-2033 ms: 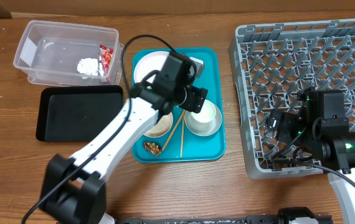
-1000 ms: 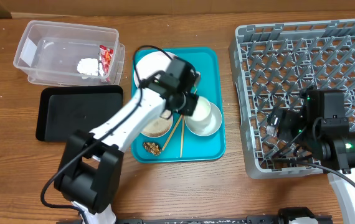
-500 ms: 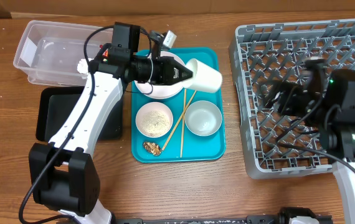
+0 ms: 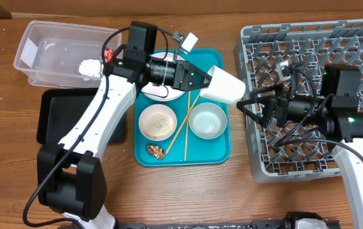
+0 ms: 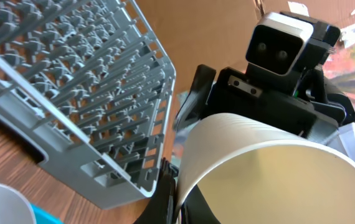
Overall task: Sort waste into correct bins and load items into the dishwasher
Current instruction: 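Lift the cup with the left gripper toward the right gripper over the rack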
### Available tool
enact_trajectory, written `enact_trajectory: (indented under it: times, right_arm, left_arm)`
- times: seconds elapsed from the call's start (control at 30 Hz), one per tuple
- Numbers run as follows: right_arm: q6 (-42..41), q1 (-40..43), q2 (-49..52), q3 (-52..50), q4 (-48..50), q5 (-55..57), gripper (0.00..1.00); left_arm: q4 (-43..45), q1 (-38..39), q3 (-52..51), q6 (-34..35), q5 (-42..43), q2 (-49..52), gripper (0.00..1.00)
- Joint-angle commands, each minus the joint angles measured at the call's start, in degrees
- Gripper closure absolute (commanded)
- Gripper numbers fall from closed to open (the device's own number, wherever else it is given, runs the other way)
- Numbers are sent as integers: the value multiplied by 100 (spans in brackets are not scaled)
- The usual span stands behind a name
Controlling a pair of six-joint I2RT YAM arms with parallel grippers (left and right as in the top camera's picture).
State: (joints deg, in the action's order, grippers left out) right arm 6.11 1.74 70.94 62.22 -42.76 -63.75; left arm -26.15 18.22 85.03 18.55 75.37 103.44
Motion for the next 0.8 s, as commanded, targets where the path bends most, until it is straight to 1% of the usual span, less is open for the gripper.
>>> enact_trajectory:
  times: [0.0, 0.13, 0.23, 0.3, 0.47, 0.7, 0.77]
  right_arm:
    - [184, -149, 35, 101, 155, -426, 0]
    - [184, -243, 35, 103, 470, -756, 0]
    - [160, -271, 35, 103, 656, -922, 0]
    - [162, -273, 35, 103, 673, -1010, 3]
    - [162, -275, 35, 103, 656, -1010, 10]
    - [162, -275, 35, 103, 824, -1010, 11]
    - [162, -275, 35, 103, 824, -1010, 14]
  left_arm:
    - [109, 131, 59, 348, 61, 87, 96]
    - [212, 245, 59, 413, 48, 87, 96]
    - [295, 284, 59, 595, 46, 87, 96]
    - [310, 286, 59, 601, 48, 87, 96]
    - [417, 293, 59, 866, 74, 87, 96]
    - [420, 361, 59, 1126, 105, 87, 96]
    - [417, 363, 59, 1128, 92, 87, 96]
